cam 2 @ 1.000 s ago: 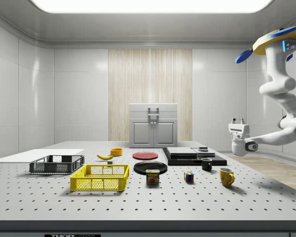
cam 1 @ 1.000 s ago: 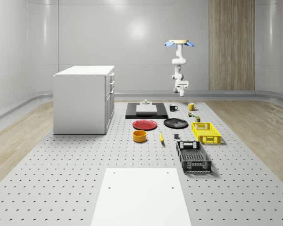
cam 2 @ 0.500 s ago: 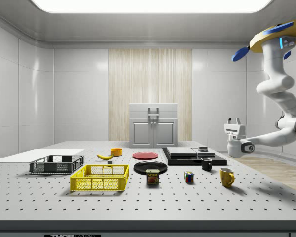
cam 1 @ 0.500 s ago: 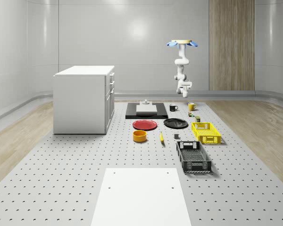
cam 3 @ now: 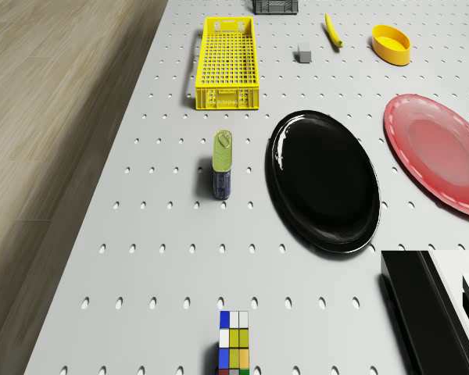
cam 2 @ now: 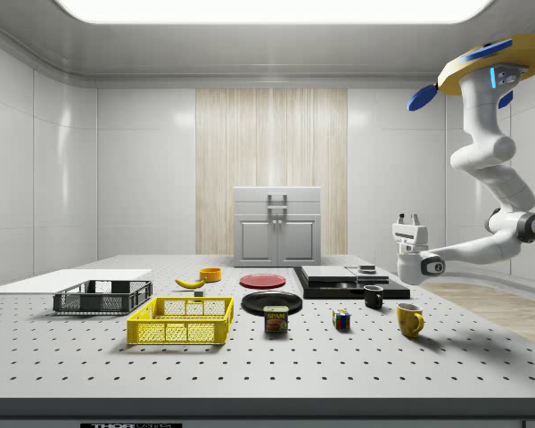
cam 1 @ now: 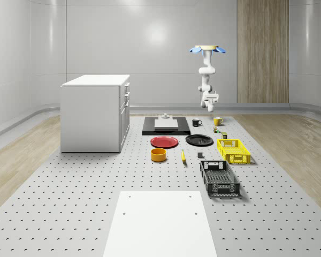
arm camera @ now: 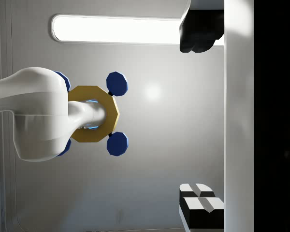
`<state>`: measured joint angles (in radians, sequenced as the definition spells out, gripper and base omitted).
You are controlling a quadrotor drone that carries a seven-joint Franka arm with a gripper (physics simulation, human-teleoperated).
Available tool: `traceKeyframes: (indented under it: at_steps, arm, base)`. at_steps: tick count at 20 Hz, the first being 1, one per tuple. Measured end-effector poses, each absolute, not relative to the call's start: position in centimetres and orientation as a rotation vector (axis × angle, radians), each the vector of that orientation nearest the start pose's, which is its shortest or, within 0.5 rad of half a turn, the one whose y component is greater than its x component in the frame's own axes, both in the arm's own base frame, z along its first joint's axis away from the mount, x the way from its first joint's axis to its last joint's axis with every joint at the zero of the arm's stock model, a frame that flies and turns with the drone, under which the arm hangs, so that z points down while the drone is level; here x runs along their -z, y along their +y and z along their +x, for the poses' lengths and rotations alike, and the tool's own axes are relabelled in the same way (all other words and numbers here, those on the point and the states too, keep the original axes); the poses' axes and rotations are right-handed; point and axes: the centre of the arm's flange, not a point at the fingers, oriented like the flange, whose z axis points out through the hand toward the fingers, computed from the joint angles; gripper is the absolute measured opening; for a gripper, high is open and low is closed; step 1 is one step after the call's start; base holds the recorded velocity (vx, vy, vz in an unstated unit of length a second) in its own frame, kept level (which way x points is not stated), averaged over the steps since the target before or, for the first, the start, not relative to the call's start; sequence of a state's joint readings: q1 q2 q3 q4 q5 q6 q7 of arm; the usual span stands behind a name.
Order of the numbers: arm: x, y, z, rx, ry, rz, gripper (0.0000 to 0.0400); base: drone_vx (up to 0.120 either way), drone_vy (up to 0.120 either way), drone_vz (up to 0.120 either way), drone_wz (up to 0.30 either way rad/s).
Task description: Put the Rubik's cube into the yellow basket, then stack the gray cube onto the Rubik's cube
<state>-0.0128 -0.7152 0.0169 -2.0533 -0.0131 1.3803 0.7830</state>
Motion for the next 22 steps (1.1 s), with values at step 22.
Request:
traceKeyframes:
  at_steps: [22]
  arm:
    - [-65.1, 7.9, 30.2, 0.840, 1.494, -3.579, 0.0400]
  base:
    - [0.118, 0.000, -0.033, 0.000]
